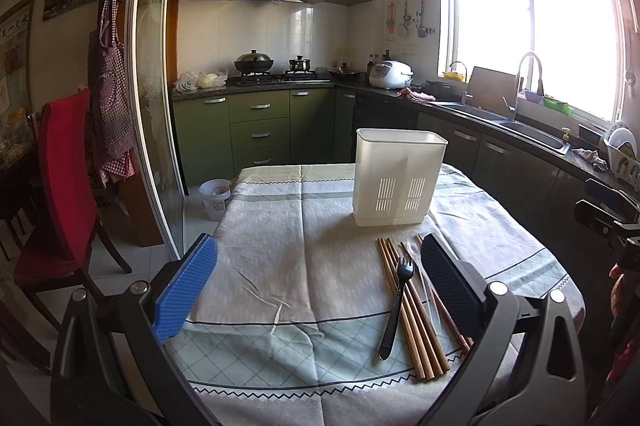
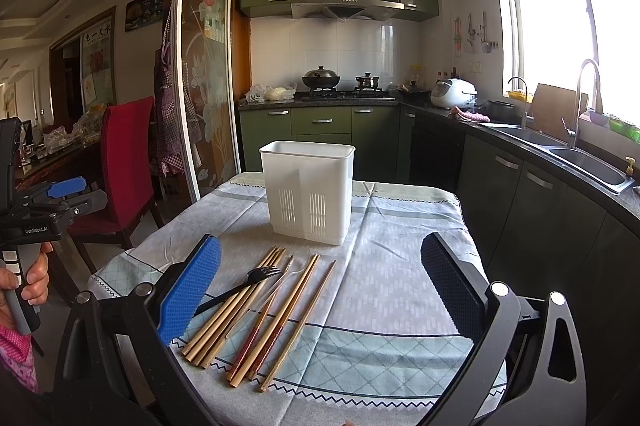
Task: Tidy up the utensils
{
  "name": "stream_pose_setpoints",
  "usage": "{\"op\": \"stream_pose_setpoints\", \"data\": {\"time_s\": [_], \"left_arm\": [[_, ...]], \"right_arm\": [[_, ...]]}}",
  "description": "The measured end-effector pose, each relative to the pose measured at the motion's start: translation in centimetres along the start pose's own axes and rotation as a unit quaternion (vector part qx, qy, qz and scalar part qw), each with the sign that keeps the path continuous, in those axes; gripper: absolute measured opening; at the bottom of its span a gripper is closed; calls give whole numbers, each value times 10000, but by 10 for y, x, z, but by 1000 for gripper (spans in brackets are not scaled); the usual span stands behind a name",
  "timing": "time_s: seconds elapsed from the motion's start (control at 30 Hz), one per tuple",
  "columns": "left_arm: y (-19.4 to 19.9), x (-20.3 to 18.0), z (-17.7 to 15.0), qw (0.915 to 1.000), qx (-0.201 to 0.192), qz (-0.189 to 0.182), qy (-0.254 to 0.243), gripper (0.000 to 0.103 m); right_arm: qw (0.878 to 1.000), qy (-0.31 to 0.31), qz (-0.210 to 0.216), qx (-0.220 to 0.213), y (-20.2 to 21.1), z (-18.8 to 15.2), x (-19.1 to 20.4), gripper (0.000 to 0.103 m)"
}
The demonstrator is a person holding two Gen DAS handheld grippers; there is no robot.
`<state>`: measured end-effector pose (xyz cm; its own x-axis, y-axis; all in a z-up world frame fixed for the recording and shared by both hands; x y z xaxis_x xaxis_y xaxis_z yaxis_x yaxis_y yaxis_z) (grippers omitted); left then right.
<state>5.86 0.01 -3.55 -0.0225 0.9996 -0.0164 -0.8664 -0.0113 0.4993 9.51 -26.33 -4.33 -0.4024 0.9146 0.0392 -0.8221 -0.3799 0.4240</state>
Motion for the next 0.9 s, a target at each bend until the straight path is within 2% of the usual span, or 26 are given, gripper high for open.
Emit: {"op": "stream_pose_setpoints", "data": {"time_s": [0.9], "left_arm": [[-2, -1, -3, 10000, 37, -38, -5, 97]], "right_arm": [[10000, -20, -10, 26, -4, -3, -1, 99]]}}
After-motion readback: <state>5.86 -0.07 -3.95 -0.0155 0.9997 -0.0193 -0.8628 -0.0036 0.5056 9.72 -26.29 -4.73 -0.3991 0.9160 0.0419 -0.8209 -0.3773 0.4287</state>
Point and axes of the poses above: each gripper's, at about its wrist camera, not at the fingertips, and y roughly against the way its jaws point, x to its left, z to its top, the point moved 7 cm from there along -y, roughly the way its jaws point, and after that the axes turned 5 degrees about x, right-handed, at the moved point
